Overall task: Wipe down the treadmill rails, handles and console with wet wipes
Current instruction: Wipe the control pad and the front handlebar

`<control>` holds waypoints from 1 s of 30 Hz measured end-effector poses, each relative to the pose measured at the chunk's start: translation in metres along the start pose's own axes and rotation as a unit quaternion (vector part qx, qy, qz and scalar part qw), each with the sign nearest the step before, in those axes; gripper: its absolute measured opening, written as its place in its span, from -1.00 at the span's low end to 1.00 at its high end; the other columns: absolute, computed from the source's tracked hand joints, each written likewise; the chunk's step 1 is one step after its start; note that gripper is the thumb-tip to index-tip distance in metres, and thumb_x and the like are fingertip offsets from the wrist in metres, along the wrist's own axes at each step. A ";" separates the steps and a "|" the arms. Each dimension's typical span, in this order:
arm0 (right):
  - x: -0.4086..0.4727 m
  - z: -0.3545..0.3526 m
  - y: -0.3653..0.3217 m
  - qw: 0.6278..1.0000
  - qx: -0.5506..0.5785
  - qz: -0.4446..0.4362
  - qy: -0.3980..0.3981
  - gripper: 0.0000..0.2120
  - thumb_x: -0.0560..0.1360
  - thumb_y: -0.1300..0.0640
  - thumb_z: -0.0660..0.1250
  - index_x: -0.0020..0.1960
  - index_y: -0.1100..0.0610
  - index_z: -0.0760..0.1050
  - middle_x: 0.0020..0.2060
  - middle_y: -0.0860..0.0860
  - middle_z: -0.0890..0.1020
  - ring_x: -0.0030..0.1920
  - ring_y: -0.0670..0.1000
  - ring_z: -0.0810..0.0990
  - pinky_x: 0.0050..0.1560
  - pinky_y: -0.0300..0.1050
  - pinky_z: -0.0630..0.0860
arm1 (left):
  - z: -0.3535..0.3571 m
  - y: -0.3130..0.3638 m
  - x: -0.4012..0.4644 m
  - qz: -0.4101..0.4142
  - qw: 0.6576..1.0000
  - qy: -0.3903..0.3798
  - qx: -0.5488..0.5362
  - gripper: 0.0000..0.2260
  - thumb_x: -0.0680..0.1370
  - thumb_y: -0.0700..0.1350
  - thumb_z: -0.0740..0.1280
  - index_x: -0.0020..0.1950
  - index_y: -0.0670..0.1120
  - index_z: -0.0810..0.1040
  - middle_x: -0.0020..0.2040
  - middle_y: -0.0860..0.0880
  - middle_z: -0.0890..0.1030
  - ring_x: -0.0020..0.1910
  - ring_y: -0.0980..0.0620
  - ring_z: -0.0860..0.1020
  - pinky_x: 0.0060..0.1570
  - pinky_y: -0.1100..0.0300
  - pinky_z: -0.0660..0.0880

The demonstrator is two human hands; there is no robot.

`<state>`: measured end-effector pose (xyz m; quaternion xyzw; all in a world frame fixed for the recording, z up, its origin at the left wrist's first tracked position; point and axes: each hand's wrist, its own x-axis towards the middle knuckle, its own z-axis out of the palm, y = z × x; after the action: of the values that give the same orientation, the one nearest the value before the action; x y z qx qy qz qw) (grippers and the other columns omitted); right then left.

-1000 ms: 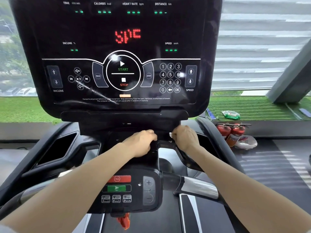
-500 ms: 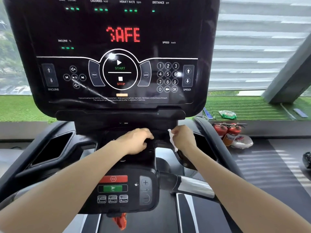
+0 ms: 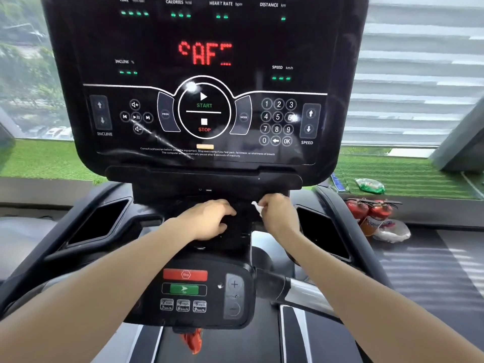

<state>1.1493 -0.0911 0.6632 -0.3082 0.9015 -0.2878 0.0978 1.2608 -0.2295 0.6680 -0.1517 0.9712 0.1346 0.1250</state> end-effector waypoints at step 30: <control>-0.021 -0.013 0.003 0.987 -0.155 0.029 0.040 -0.67 0.50 0.38 0.14 0.14 0.18 0.57 0.07 0.13 0.58 0.06 0.19 0.57 -0.09 -0.07 0.43 | -0.008 -0.015 -0.003 0.053 0.998 -0.029 0.034 -0.52 0.56 -0.09 0.30 0.47 0.04 0.28 0.43 0.09 0.29 0.36 0.02 0.36 0.31 0.10 0.34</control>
<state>1.1599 -0.0702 0.6715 -0.2815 0.9470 -0.1537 0.0206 1.2670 -0.2451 0.6725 -0.0920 0.9779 0.1126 0.1505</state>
